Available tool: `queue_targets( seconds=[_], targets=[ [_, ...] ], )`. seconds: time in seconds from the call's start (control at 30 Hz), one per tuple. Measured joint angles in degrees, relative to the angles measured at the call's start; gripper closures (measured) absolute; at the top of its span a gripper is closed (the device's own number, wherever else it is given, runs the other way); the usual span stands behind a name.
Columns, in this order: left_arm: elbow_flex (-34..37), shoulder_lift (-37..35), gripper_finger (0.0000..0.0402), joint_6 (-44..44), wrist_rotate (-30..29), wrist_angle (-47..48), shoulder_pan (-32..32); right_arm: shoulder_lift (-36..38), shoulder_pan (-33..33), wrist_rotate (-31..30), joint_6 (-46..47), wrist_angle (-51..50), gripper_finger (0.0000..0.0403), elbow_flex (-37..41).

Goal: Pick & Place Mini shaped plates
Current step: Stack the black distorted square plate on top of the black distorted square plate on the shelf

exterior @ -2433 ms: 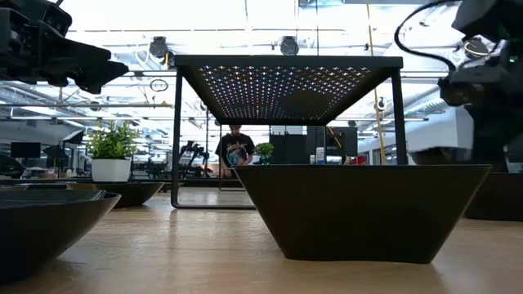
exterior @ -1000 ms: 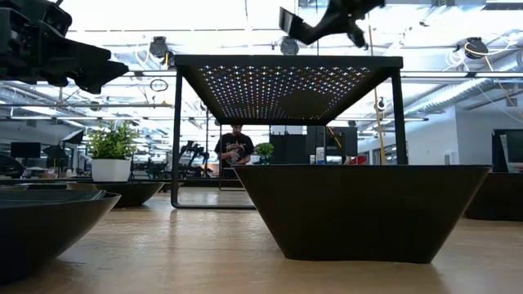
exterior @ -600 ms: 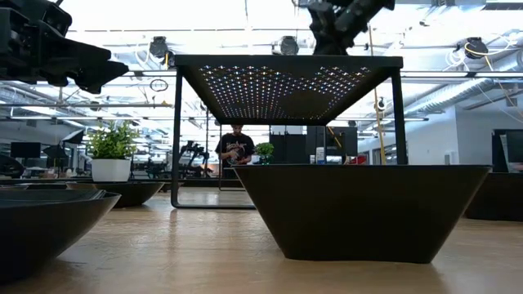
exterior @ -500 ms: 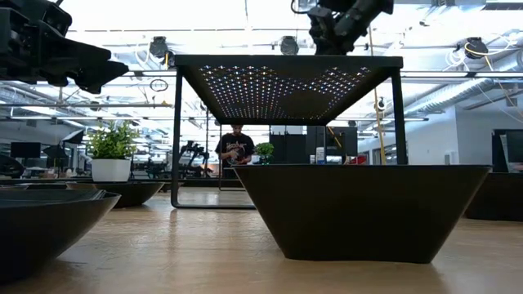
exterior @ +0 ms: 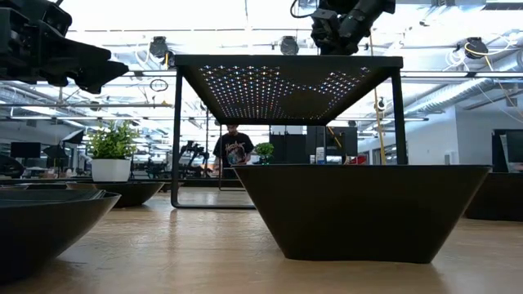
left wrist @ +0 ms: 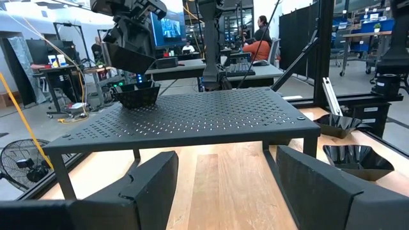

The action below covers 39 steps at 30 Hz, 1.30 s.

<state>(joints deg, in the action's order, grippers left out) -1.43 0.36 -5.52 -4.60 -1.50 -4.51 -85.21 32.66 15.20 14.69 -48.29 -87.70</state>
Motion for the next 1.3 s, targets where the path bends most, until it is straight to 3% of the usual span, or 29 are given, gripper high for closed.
queue_targets(
  seconds=[0.4,0.53,1.3],
  targets=[
    [0.0,0.0,0.0133,0.0,0.0,0.0,0.0,0.0,-1.4,-0.5,-0.5,0.0,0.0403,1.2],
    [0.0,0.0,0.0133,0.0,0.0,0.0,0.0,0.0,-1.9,-3.2,-0.5,0.0,0.0403,2.6],
    [0.0,0.0,0.0133,0.0,0.0,0.0,0.0,0.0,-2.0,-3.2,0.7,2.6,0.0403,3.5]
  ],
)
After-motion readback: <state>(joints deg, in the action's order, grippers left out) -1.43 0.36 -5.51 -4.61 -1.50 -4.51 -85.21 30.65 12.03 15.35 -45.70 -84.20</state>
